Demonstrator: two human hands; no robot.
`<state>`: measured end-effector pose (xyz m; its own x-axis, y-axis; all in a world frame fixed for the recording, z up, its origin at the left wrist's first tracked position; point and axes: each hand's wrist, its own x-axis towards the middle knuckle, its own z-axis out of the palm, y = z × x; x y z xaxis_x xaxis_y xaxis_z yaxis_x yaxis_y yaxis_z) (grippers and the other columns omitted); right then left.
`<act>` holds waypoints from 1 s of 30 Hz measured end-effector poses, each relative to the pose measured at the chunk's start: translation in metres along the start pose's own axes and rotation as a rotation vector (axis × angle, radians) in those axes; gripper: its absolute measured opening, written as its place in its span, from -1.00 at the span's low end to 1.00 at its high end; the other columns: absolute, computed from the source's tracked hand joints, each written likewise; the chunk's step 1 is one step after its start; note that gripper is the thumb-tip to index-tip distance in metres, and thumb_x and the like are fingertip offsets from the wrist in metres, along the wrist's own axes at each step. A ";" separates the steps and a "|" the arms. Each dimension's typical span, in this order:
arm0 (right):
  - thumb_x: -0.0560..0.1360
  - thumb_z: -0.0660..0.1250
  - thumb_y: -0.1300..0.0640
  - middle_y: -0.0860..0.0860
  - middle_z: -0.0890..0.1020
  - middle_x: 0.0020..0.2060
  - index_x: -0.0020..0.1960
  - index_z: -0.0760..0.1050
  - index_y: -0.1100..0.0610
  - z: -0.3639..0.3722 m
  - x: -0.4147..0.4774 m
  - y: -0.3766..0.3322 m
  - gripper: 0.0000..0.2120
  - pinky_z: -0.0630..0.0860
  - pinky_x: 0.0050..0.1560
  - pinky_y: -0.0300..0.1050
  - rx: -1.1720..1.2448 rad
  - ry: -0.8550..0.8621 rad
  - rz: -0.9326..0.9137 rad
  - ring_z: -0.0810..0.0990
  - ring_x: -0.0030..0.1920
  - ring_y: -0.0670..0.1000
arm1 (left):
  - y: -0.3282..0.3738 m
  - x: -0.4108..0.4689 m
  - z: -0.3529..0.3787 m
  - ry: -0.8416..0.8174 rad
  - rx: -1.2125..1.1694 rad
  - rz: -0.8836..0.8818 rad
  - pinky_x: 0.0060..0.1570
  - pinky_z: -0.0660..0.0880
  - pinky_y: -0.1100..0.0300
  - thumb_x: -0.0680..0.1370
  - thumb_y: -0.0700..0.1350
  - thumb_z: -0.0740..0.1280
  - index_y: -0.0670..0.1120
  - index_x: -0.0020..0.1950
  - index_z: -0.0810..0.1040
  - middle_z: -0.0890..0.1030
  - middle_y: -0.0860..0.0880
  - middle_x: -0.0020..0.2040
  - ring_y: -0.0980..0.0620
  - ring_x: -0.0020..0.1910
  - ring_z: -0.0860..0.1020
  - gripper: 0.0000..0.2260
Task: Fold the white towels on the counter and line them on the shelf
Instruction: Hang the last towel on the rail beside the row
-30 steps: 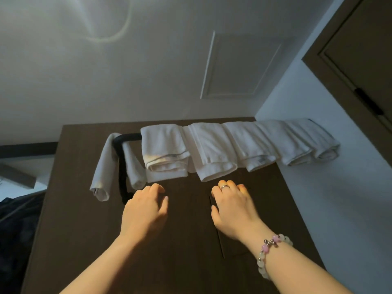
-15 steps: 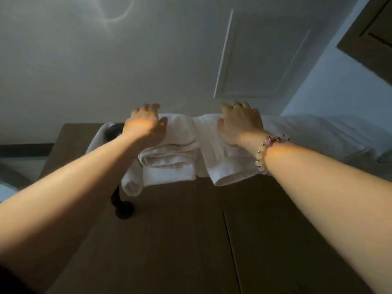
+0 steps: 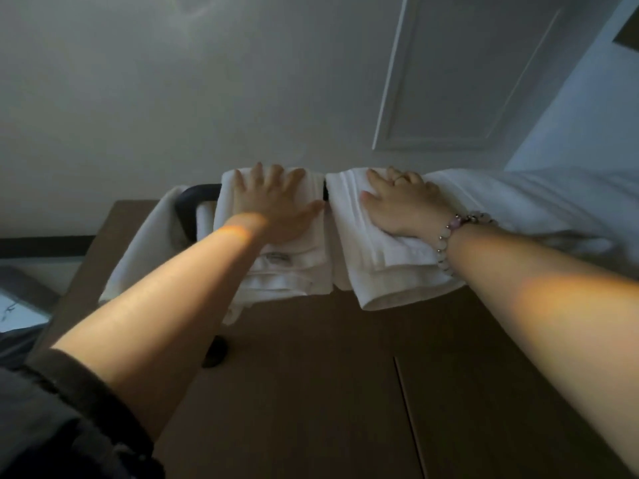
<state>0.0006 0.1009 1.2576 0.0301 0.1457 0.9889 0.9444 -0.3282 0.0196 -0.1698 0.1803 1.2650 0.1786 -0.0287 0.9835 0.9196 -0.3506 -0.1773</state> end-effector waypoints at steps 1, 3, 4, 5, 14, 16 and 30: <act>0.61 -0.11 -0.13 0.06 0.05 0.53 0.53 -0.02 -0.03 0.002 0.000 -0.006 -0.48 0.06 0.41 0.16 -0.008 0.012 -0.004 0.05 0.49 0.14 | -0.006 0.000 -0.001 -0.001 -0.008 -0.005 0.44 -0.05 -0.12 0.55 0.33 -0.06 0.08 0.53 0.00 0.06 -0.05 0.53 -0.12 0.51 -0.01 -0.39; 0.61 -0.12 -0.15 0.06 0.05 0.52 0.53 -0.03 -0.04 0.006 0.002 -0.019 -0.48 0.07 0.39 0.16 -0.021 0.028 -0.007 0.04 0.48 0.15 | -0.017 -0.001 -0.002 -0.010 -0.016 -0.019 0.43 -0.04 -0.12 0.55 0.32 -0.07 0.08 0.53 0.00 0.06 -0.05 0.53 -0.11 0.51 0.00 -0.39; 0.61 -0.12 -0.15 0.06 0.04 0.53 0.53 -0.05 -0.04 0.006 0.004 -0.024 -0.47 0.06 0.38 0.16 -0.022 0.025 -0.007 0.03 0.49 0.15 | -0.022 -0.003 -0.002 -0.021 -0.009 -0.025 0.43 -0.04 -0.12 0.55 0.32 -0.08 0.08 0.53 -0.01 0.05 -0.05 0.54 -0.10 0.51 -0.01 -0.39; 0.61 -0.12 -0.15 0.06 0.02 0.53 0.54 -0.06 -0.04 0.007 0.004 -0.029 -0.47 0.05 0.39 0.16 -0.020 0.014 -0.005 0.01 0.49 0.15 | -0.025 -0.004 -0.003 -0.036 -0.004 -0.030 0.44 -0.06 -0.12 0.55 0.33 -0.08 0.08 0.53 -0.03 0.03 -0.04 0.54 -0.10 0.52 -0.03 -0.39; 0.60 -0.13 -0.19 0.03 -0.07 0.54 0.55 -0.12 0.02 -0.005 0.000 -0.032 -0.42 -0.07 0.46 0.13 0.026 -0.081 0.023 -0.11 0.53 0.07 | -0.030 -0.002 -0.010 -0.142 -0.072 -0.037 0.45 -0.16 -0.14 0.57 0.29 -0.10 0.07 0.54 -0.09 -0.08 0.00 0.56 -0.06 0.53 -0.14 -0.40; 0.61 -0.13 -0.16 0.03 -0.03 0.54 0.55 -0.09 0.07 -0.012 -0.001 -0.020 -0.42 -0.08 0.47 0.14 0.051 -0.010 0.060 -0.09 0.53 0.05 | -0.024 0.000 -0.015 -0.107 -0.092 -0.043 0.44 -0.22 -0.15 0.59 0.26 -0.10 0.03 0.55 -0.06 -0.06 0.00 0.56 -0.02 0.53 -0.13 -0.41; 0.62 -0.04 0.01 0.06 0.14 0.51 0.50 0.13 0.11 -0.048 -0.038 0.204 -0.53 0.08 0.40 0.13 -0.132 0.041 0.296 0.06 0.49 0.09 | 0.169 0.016 -0.036 0.025 -0.283 0.333 0.46 -0.12 0.06 0.64 0.09 0.01 -0.03 0.54 0.05 0.08 -0.05 0.55 0.01 0.53 -0.01 -0.50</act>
<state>0.1765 -0.0161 1.2306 0.2815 -0.0107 0.9595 0.8459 -0.4692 -0.2534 -0.0245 0.0873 1.2520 0.4372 -0.2052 0.8756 0.6805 -0.5610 -0.4713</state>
